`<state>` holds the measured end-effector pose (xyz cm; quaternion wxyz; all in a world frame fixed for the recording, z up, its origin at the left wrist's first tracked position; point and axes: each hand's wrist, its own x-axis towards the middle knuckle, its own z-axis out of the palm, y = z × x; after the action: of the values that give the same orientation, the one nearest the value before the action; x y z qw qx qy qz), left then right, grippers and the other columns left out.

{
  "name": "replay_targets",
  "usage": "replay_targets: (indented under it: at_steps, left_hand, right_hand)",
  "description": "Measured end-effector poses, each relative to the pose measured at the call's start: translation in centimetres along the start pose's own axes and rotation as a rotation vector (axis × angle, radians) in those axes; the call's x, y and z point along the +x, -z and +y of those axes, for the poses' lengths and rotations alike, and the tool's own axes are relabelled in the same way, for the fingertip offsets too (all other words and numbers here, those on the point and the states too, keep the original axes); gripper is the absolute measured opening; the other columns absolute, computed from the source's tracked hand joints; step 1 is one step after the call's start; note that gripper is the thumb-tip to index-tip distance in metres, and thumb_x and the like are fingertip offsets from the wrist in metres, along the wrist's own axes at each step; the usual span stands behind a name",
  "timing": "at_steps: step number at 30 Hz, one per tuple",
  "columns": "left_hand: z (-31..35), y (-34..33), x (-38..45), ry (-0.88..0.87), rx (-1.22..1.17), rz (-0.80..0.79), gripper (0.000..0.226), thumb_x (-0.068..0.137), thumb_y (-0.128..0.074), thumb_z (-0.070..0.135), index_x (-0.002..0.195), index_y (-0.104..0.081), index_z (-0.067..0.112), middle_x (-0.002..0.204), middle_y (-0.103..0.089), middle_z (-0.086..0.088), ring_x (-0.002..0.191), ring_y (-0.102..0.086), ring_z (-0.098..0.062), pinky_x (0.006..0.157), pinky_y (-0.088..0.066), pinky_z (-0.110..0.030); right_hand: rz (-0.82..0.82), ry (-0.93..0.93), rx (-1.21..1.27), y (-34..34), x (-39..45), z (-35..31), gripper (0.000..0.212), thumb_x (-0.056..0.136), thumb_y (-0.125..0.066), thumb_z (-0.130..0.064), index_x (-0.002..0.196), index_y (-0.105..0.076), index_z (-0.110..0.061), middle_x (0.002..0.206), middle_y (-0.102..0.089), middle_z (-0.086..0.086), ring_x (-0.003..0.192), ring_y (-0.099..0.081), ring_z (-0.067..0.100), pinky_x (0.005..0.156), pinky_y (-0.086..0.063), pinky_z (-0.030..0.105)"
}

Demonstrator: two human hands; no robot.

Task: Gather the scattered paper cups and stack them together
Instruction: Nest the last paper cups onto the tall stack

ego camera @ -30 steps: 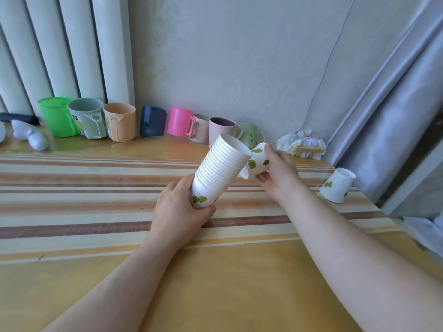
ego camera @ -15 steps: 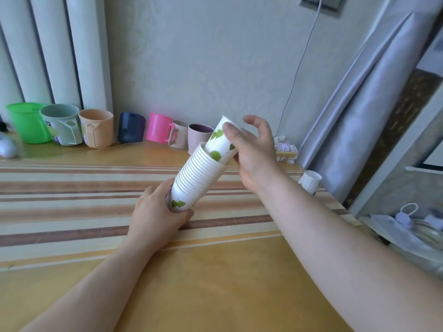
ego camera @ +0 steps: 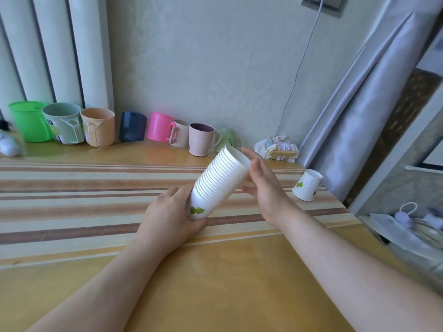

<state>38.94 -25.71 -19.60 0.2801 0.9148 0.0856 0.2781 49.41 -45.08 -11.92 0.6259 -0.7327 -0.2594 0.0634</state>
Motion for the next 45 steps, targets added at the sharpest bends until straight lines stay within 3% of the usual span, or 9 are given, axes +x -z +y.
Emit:
replay_targets:
  at_steps: [3, 7, 10, 14, 22, 28, 35, 39, 45]
  left_hand:
    - [0.3, 0.0, -0.1, -0.032, 0.002, -0.051, 0.064, 0.065, -0.08, 0.072, 0.113, -0.063, 0.033, 0.094, -0.065, 0.012, 0.086, -0.062, -0.018, 0.074, -0.056, -0.039]
    - [0.3, 0.0, -0.1, -0.03, -0.003, -0.079, 0.058, 0.066, -0.083, 0.069, 0.106, -0.062, 0.033, 0.09, -0.063, 0.014, 0.085, -0.063, -0.014, 0.074, -0.056, -0.038]
    - [0.1, -0.1, 0.1, -0.029, -0.008, -0.087, 0.054, 0.067, -0.083, 0.069, 0.103, -0.06, 0.036, 0.088, -0.063, 0.016, 0.083, -0.061, -0.008, 0.07, -0.053, -0.032]
    - [0.0, -0.1, 0.2, -0.023, -0.007, -0.074, 0.05, 0.068, -0.087, 0.065, 0.095, -0.059, 0.034, 0.084, -0.062, 0.017, 0.08, -0.058, -0.003, 0.063, -0.042, -0.021]
    - [0.1, 0.0, 0.0, -0.015, -0.022, -0.079, 0.049, 0.067, -0.088, 0.064, 0.095, -0.061, 0.033, 0.085, -0.063, 0.017, 0.081, -0.06, -0.002, 0.067, -0.048, -0.029]
    - [-0.1, 0.2, -0.1, -0.028, -0.045, -0.104, 0.05, 0.069, -0.088, 0.064, 0.101, -0.061, 0.037, 0.088, -0.063, 0.018, 0.085, -0.06, -0.002, 0.066, -0.044, -0.023]
    - [-0.3, 0.2, 0.0, -0.043, -0.044, -0.116, 0.052, 0.069, -0.084, 0.067, 0.107, -0.06, 0.041, 0.091, -0.063, 0.018, 0.085, -0.059, -0.002, 0.067, -0.042, -0.021]
    - [-0.1, 0.2, 0.0, -0.045, -0.055, -0.115, 0.051, 0.07, -0.085, 0.065, 0.107, -0.057, 0.043, 0.09, -0.063, 0.019, 0.085, -0.06, -0.005, 0.068, -0.046, -0.026]
    - [0.0, 0.2, 0.0, -0.02, -0.05, -0.115, 0.051, 0.07, -0.085, 0.065, 0.105, -0.059, 0.039, 0.091, -0.062, 0.018, 0.086, -0.06, -0.006, 0.072, -0.051, -0.033]
  right_hand:
    - [0.191, -0.009, -0.11, 4.5, 0.9, 0.7, 0.076, 0.084, -0.049, -0.079, 0.139, -0.066, -0.03, 0.125, -0.07, -0.013, 0.117, -0.062, -0.004, 0.104, -0.043, 0.029]
    - [0.498, -0.035, -0.619, 12.1, 3.7, 2.6, 0.044, 0.094, -0.065, -0.038, 0.136, -0.071, -0.025, 0.138, -0.06, -0.002, 0.138, -0.052, 0.029, 0.113, -0.04, 0.033]
    - [0.403, -0.251, -0.98, 16.2, 4.9, 4.6, 0.061, 0.099, -0.062, -0.024, 0.158, -0.049, -0.031, 0.167, -0.033, 0.002, 0.147, -0.031, 0.039, 0.116, -0.035, 0.041]
    - [0.087, -0.464, -1.212, 17.8, 4.2, 7.4, 0.082, 0.101, -0.061, -0.041, 0.168, -0.015, -0.048, 0.178, 0.007, -0.009, 0.155, -0.02, 0.043, 0.123, -0.035, 0.055]
    - [0.323, -0.342, -1.261, 18.1, 4.0, 6.6, 0.048, 0.101, -0.06, -0.052, 0.141, -0.058, -0.025, 0.136, -0.041, 0.005, 0.131, -0.05, 0.035, 0.094, -0.054, 0.046]
    - [0.349, -0.284, -1.139, 17.9, 4.2, 5.5, 0.018, 0.094, -0.067, -0.029, 0.08, -0.059, -0.022, 0.123, -0.051, 0.003, 0.102, -0.06, 0.03, 0.078, -0.044, 0.035]
    - [0.159, -0.691, -1.1, 17.8, 3.5, 3.7, 0.071, 0.088, -0.063, -0.027, 0.154, -0.039, -0.02, 0.137, -0.057, 0.013, 0.117, -0.061, 0.037, 0.092, -0.055, 0.039]
    - [0.147, -0.766, -1.002, 18.3, 2.6, 4.7, 0.097, 0.072, -0.082, -0.039, 0.159, -0.04, -0.026, 0.132, -0.06, 0.006, 0.111, -0.063, 0.03, 0.092, -0.058, 0.04]
    - [0.5, -0.427, 0.465, 10.6, 3.6, -0.1, 0.03, 0.1, -0.073, -0.04, 0.124, -0.067, -0.022, 0.103, -0.074, 0.0, 0.086, -0.071, 0.017, 0.07, -0.056, 0.03]
